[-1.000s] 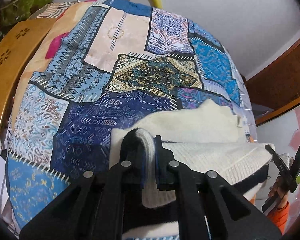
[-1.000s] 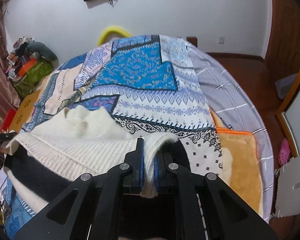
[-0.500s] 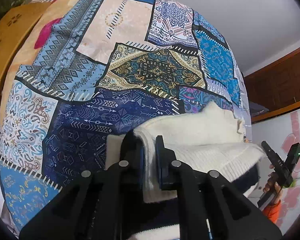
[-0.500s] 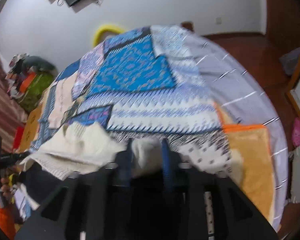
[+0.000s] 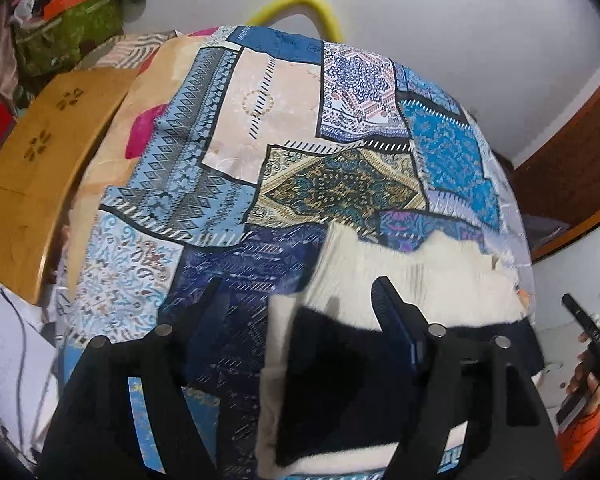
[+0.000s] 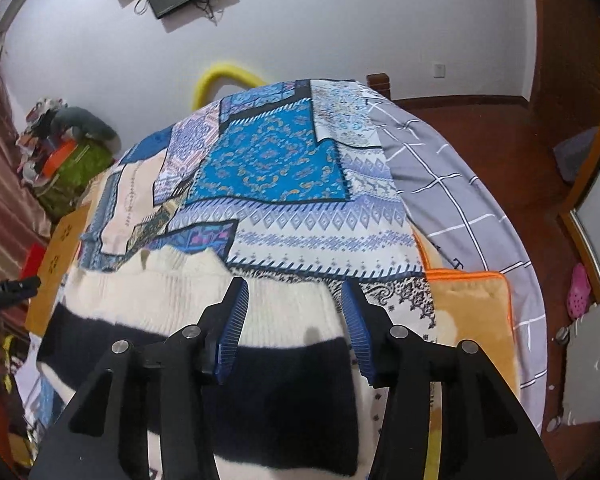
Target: Fold small clothes
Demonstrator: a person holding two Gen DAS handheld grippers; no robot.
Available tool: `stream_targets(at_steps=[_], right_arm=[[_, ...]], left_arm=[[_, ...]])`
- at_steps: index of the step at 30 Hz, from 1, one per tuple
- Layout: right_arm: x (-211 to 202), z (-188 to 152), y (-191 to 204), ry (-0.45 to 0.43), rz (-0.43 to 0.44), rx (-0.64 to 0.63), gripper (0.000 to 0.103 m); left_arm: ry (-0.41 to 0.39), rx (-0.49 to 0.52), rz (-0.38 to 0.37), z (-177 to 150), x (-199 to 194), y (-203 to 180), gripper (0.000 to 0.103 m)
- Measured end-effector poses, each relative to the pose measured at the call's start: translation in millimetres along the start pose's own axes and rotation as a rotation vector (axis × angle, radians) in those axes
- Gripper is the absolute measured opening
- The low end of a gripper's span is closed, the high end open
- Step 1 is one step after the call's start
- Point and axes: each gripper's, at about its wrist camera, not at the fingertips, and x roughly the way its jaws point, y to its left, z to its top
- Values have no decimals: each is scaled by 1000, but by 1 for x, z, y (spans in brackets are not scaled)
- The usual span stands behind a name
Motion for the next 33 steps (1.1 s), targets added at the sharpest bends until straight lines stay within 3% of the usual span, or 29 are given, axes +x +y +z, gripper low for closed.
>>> stream_targets(at_steps=[7,10,16,18,20,25,28,33], right_arm=[[11,-21,40,48,42,-88,46],[17,-31,62,62,62,-132,58],[33,-51,113,86,135,-210,59],[39,-56,124,102,153,-231,63],[46,-64,135,117,150,-265,73],[59,-80,132,154,106,-330,74],[55,-82,113,130,109,-298,77],[47,-86,83,124,88,-226,77]], left_arm=[[27,105,35,-30,5,-21,73],[41,167,33,-42,9,-39,73],[61,273,-1,-58,17,-79,73],[66,299,-8,-62,21,-89,73],[73,324,3,-65,28,-96,76],[63,377,90,-75,43,-98,80],[37,376,102,-77,44,-90,89],[27,327,95,-79,43,-72,90]])
